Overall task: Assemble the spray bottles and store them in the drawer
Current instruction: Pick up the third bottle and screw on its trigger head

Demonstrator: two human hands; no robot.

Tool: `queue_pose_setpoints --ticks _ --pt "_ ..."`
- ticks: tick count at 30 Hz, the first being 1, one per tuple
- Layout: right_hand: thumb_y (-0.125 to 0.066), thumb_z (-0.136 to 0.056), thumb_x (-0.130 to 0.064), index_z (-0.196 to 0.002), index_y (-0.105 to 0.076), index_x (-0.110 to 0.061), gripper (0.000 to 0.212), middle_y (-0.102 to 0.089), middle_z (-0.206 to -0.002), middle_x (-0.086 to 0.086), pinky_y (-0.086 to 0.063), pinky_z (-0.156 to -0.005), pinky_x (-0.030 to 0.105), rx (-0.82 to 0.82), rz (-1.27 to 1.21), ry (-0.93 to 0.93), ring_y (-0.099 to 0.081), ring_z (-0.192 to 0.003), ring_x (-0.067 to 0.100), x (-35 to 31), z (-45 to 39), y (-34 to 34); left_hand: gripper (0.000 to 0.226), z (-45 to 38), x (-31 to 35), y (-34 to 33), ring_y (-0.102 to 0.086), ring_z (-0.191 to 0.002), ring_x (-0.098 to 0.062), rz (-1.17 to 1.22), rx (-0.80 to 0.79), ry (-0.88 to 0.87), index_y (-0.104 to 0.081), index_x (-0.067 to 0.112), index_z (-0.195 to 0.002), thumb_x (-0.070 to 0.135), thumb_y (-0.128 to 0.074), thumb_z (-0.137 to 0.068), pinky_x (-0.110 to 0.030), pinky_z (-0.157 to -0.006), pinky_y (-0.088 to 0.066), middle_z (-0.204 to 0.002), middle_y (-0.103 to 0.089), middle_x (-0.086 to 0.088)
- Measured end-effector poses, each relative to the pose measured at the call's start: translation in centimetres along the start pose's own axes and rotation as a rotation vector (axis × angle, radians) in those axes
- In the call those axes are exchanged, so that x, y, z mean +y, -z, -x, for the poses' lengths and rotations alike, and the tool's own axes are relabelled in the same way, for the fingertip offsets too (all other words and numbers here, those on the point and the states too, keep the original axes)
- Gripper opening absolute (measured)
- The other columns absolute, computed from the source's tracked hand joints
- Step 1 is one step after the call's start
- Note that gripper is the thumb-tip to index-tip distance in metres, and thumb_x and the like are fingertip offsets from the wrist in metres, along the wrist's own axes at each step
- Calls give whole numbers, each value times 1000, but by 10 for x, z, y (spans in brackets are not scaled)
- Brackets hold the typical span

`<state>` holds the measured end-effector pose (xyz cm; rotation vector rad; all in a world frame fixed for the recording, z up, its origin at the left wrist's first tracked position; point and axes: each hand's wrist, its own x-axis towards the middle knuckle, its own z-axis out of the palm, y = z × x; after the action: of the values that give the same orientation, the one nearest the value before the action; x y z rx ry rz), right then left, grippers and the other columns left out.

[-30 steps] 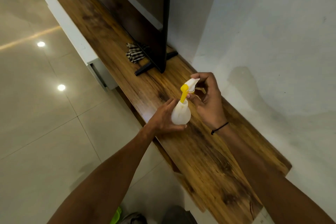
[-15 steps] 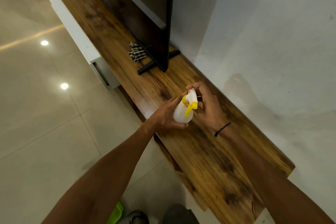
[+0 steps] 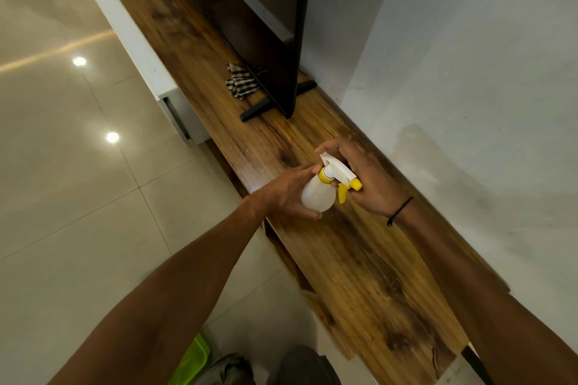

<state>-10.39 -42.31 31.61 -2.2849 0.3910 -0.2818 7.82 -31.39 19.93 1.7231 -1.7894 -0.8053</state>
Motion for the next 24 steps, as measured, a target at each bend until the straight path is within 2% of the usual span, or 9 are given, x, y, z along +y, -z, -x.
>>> queue_pose_setpoints --ticks 4,6,8,11,14,16,19,21,24 --pt "-72 -89 5 -146 -48 -31 71 -69 -127 -11 -60 -94 23 0 -49 -22 -70 -116 7 6 0 -2 105 -2 -2 5 -56 -134 -28 -26 -54 6 -40 15 -157 45 -95 -72 -43 -112 -50 -153 -53 -10" --pt "-75 -87 7 -143 -50 -35 75 -61 -129 -21 -60 -92 19 59 -62 -44 -65 -116 1 8 2 -7 103 -1 2 4 -60 -128 -24 -4 -32 2 -42 18 -153 47 -95 -71 -43 -106 -56 -148 -56 -6" --pt "-77 -88 -3 -141 -55 -32 64 -58 -132 -21 -61 -95 26 95 -41 -42 -62 -119 4 8 4 -15 104 0 8 0 -60 -127 -21 9 6 9 -42 18 -153 52 -95 -70 -44 -102 -59 -147 -56 -2" --pt "-69 -93 -32 -130 -63 -25 38 -61 -122 -3 -59 -93 40 99 22 -21 -61 -115 16 6 6 -22 117 -2 12 0 -53 -141 -23 10 -15 6 -31 15 -162 56 -92 -72 -45 -110 -53 -159 -45 -4" --pt "-72 -92 -20 -120 -64 -20 28 -62 -114 -1 -58 -89 44 120 18 -12 -62 -109 20 7 7 -22 123 -1 4 14 -49 -144 -29 -31 -120 -17 -18 10 -167 42 -94 -74 -41 -114 -50 -163 -40 -10" --pt "-76 -92 -16 -116 -65 -18 27 -63 -112 -2 -59 -88 43 139 27 -18 -63 -105 19 10 7 -20 114 3 -3 20 -57 -136 -29 -24 -114 0 -28 12 -164 30 -96 -74 -41 -108 -55 -156 -51 -11" --pt "-82 -89 -23 -113 -64 -16 30 -61 -110 -3 -61 -86 38 151 37 -64 -61 -99 18 11 7 -20 98 7 -4 14 -65 -125 -25 -4 14 45 -47 16 -147 37 -100 -67 -38 -96 -62 -143 -62 -6" --pt "-84 -88 -24 -112 -64 -15 32 -61 -109 -3 -62 -85 37 155 41 -89 -62 -98 18 11 8 -20 98 8 -2 5 -61 -126 -21 24 75 40 -47 17 -143 43 -100 -65 -38 -97 -61 -140 -59 -3" --pt "-84 -87 -27 -112 -65 -16 34 -64 -110 -2 -63 -86 36 158 25 -102 -64 -100 17 13 11 -20 105 5 0 -3 -58 -129 -21 66 68 -6 -42 15 -148 44 -99 -66 -35 -99 -59 -145 -55 -3"
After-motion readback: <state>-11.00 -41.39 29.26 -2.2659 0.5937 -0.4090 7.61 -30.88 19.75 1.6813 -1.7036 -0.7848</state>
